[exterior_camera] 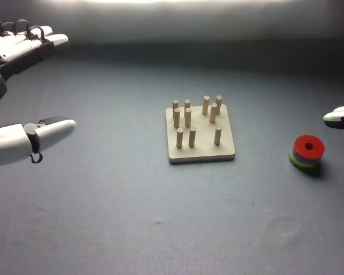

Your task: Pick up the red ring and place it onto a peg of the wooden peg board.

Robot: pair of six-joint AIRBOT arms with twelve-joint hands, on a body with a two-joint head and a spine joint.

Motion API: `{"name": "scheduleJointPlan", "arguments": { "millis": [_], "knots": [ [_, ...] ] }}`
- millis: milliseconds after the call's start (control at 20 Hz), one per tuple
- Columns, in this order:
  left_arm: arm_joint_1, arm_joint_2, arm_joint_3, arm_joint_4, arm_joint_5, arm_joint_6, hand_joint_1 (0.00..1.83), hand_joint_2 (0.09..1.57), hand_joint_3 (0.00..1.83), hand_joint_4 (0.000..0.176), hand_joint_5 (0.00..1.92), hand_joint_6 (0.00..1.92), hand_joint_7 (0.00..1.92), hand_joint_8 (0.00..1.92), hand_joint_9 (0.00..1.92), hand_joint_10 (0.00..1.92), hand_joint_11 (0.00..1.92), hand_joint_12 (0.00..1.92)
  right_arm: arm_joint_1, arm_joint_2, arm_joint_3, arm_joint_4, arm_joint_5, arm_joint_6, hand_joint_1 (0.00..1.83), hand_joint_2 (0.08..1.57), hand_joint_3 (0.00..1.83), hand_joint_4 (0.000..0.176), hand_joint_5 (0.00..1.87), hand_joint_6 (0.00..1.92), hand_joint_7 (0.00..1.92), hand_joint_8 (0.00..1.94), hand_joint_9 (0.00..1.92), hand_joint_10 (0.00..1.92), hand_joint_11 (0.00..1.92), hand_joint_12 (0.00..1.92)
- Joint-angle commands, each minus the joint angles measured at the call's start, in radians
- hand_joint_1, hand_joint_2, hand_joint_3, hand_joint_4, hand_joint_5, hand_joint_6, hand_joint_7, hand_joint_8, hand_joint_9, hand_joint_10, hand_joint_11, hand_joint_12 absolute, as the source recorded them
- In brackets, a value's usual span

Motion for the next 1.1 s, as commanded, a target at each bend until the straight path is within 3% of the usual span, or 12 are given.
{"name": "scheduleJointPlan", "arguments": {
  "millis": [0, 200, 300, 350, 400, 450, 500, 600, 700, 800, 900, 1050],
  "knots": [
    [-0.005, -0.001, 0.006, -0.002, -0.126, -0.005, 0.53, 1.09, 0.01, 0.0, 0.33, 0.01, 0.2, 0.0, 0.2, 0.03, 0.0, 0.9, 0.013, -0.001, 0.006, 0.028, 0.112, 0.005, 0.89, 1.16, 0.01, 0.019, 0.44, 0.01, 0.4, 0.0, 0.46, 0.02, 0.23, 0.8],
    [-0.004, -0.001, 0.006, -0.002, -0.127, -0.007, 0.56, 1.1, 0.0, 0.0, 0.38, 0.01, 0.21, 0.0, 0.2, 0.01, 0.0, 0.89, 0.013, -0.001, 0.004, 0.028, 0.112, 0.005, 0.91, 1.16, 0.0, 0.017, 0.45, 0.0, 0.33, 0.0, 0.39, 0.0, 0.17, 0.77],
    [-0.004, -0.001, 0.006, -0.002, -0.127, -0.008, 0.57, 1.08, 0.0, 0.0, 0.41, 0.02, 0.23, 0.01, 0.21, 0.01, 0.0, 0.89, 0.013, -0.001, 0.004, 0.028, 0.112, 0.005, 0.92, 1.15, 0.0, 0.02, 0.46, 0.0, 0.34, 0.0, 0.37, 0.0, 0.07, 0.91],
    [-0.004, -0.001, 0.007, -0.002, -0.126, -0.008, 0.55, 1.09, 0.0, 0.0, 0.4, 0.01, 0.22, 0.0, 0.21, 0.01, 0.0, 0.89, 0.017, -0.001, 0.006, 0.025, 0.108, 0.005, 0.92, 1.14, 0.0, 0.035, 0.47, 0.0, 0.35, 0.0, 0.35, 0.0, 0.02, 0.96],
    [-0.005, -0.001, 0.007, -0.002, -0.125, -0.008, 0.55, 1.09, 0.0, 0.0, 0.4, 0.01, 0.22, 0.0, 0.21, 0.01, 0.0, 0.89, 0.026, -0.001, 0.007, 0.018, 0.099, 0.005, 0.93, 1.13, 0.0, 0.066, 0.46, 0.0, 0.35, 0.0, 0.36, 0.01, 0.04, 0.98],
    [-0.005, -0.003, 0.007, -0.002, -0.124, -0.008, 0.57, 1.09, 0.0, 0.0, 0.41, 0.01, 0.24, 0.01, 0.22, 0.01, 0.0, 0.89, 0.05, -0.006, 0.014, -0.002, 0.076, 0.005, 1.0, 1.1, 0.0, 0.078, 0.47, 0.0, 0.36, 0.0, 0.38, 0.01, 0.05, 0.98],
    [-0.005, -0.003, 0.007, -0.002, -0.125, -0.008, 0.58, 1.09, 0.0, 0.0, 0.41, 0.01, 0.24, 0.01, 0.21, 0.01, 0.0, 0.89, 0.083, -0.015, 0.023, -0.029, 0.04, 0.005, 1.04, 1.08, 0.0, 0.075, 0.48, 0.0, 0.36, 0.0, 0.39, 0.01, 0.06, 0.94],
    [-0.004, -0.003, 0.007, -0.002, -0.125, -0.009, 0.58, 1.09, 0.0, 0.0, 0.4, 0.0, 0.21, 0.0, 0.19, 0.01, 0.0, 0.86, 0.148, -0.037, 0.052, -0.083, -0.049, 0.006, 1.05, 1.07, 0.0, 0.04, 0.49, 0.0, 0.36, 0.0, 0.34, 0.0, 0.07, 0.79],
    [-0.004, -0.003, 0.007, -0.001, -0.124, -0.01, 0.58, 1.09, 0.0, 0.0, 0.4, 0.0, 0.21, 0.0, 0.19, 0.01, 0.0, 0.87, 0.211, -0.065, 0.083, -0.139, -0.148, 0.013, 1.01, 1.07, 0.0, 0.045, 0.49, 0.0, 0.35, 0.0, 0.33, 0.0, 0.08, 0.72],
    [-0.004, -0.003, 0.007, -0.001, -0.124, -0.011, 0.6, 1.09, 0.0, 0.0, 0.41, 0.0, 0.23, 0.0, 0.22, 0.01, 0.0, 0.92, 0.266, -0.097, 0.119, -0.194, -0.232, 0.031, 0.97, 1.06, 0.0, 0.015, 0.51, 0.0, 0.35, 0.0, 0.34, 0.0, 0.1, 0.74],
    [-0.004, -0.004, 0.007, 0.0, -0.124, -0.012, 0.61, 1.09, 0.0, 0.0, 0.42, 0.0, 0.22, 0.0, 0.22, 0.01, 0.0, 0.92, 0.303, -0.122, 0.144, -0.233, -0.283, 0.042, 0.96, 1.05, 0.0, 0.012, 0.51, 0.0, 0.36, 0.0, 0.38, 0.01, 0.06, 1.03],
    [-0.004, -0.005, 0.008, 0.003, -0.123, -0.014, 0.6, 1.1, 0.0, 0.0, 0.43, 0.0, 0.21, 0.0, 0.19, 0.0, 0.0, 0.86, 0.358, -0.148, 0.166, -0.292, -0.358, 0.042, 0.98, 1.06, 0.0, 0.052, 0.5, 0.0, 0.36, 0.0, 0.41, 0.0, 0.01, 1.2]
  ]
}}
